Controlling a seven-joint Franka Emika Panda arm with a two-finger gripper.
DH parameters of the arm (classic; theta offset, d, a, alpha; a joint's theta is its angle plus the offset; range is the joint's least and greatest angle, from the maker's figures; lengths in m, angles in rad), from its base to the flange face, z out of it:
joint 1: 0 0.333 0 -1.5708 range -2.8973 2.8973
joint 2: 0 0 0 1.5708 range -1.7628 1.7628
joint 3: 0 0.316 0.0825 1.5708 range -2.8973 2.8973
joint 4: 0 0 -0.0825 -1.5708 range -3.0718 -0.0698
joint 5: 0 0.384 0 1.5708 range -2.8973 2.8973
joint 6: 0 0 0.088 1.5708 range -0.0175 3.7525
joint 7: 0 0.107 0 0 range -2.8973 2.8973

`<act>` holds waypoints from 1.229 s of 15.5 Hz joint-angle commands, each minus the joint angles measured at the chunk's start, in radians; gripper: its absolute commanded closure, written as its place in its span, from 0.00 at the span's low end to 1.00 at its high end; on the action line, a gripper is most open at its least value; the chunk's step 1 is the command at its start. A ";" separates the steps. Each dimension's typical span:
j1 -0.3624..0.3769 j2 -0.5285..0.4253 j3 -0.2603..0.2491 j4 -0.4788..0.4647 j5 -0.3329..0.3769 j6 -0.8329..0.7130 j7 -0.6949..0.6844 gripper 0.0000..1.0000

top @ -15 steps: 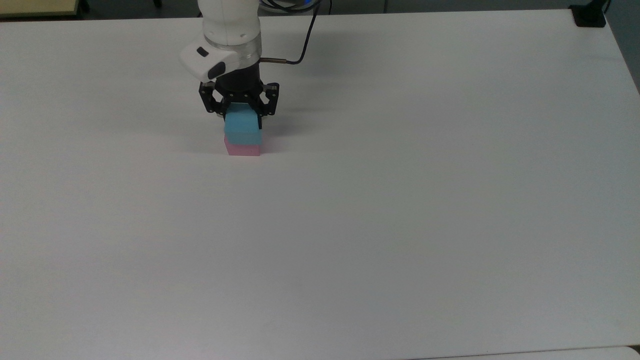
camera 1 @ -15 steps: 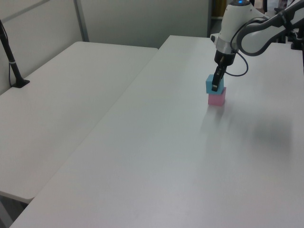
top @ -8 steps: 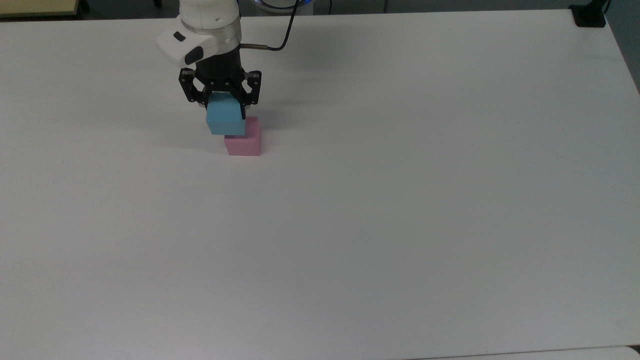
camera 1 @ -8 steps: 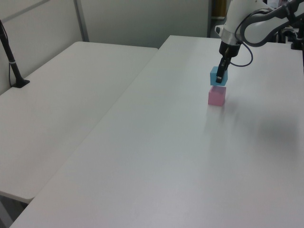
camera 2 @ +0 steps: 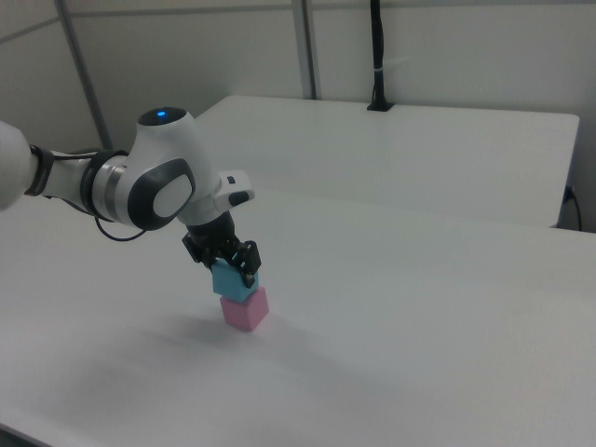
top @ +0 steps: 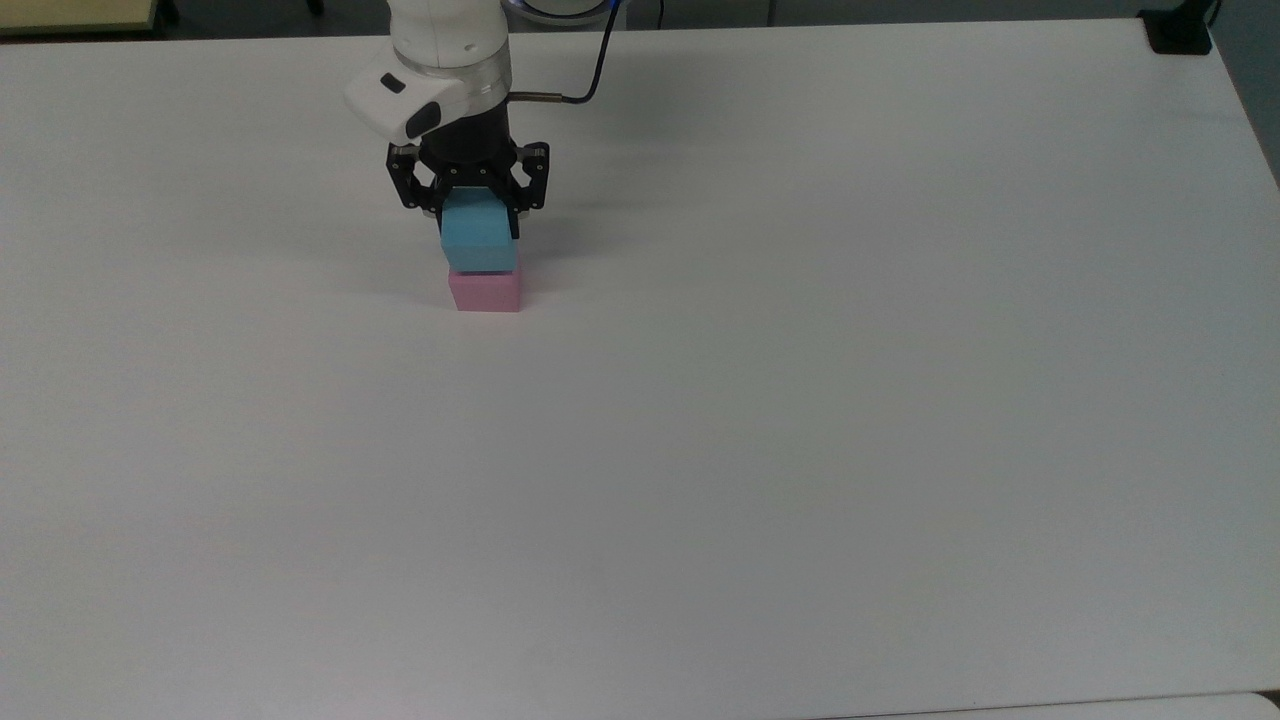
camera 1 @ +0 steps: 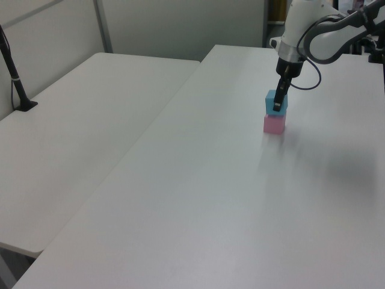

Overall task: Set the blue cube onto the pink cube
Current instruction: 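Lower the blue cube onto the pink cube's top and align it, then open the gripper and raise it away from the stacked cubes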

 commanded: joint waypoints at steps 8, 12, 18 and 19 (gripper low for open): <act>0.046 -0.021 -0.018 0.069 0.018 -0.205 0.024 0.00; 0.059 -0.059 0.024 0.321 0.004 -0.633 0.111 0.00; -0.080 -0.126 0.178 0.398 -0.027 -0.732 0.154 0.00; -0.110 -0.116 0.197 0.419 -0.027 -0.753 0.154 0.00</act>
